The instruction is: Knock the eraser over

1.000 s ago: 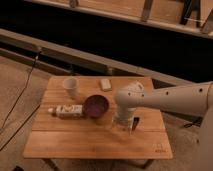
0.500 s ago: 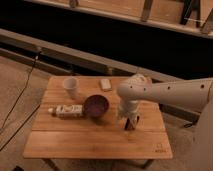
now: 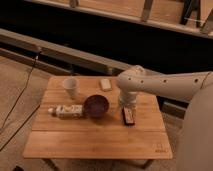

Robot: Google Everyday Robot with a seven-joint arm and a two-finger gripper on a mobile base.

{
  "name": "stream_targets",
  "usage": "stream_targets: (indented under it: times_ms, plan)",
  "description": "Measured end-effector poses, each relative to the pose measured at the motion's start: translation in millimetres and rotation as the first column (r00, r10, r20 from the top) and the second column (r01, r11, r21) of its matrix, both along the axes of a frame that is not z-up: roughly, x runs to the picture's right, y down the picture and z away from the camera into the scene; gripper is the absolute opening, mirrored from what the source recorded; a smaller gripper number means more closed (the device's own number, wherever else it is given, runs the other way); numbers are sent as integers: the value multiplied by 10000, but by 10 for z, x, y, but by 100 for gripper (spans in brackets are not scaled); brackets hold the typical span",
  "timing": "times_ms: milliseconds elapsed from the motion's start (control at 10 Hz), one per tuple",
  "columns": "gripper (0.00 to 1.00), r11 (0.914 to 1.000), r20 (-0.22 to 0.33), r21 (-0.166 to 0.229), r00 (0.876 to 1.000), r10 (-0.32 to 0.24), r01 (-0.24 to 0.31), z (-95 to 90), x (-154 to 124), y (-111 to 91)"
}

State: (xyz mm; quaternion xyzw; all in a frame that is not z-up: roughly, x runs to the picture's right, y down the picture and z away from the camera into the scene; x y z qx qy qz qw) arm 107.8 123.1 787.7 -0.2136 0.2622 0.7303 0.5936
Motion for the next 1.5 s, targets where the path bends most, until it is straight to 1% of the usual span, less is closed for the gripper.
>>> stream_targets:
  times_ms: [200,500,1500]
  plan:
    - [65,9999,16,50,9999,-157,157,9,-34,-109]
    - [65,9993,66,150,9993,-356,355,-88,-88,-258]
    - [65,9993,54,133,9993,-361,360,-86,-81,-250]
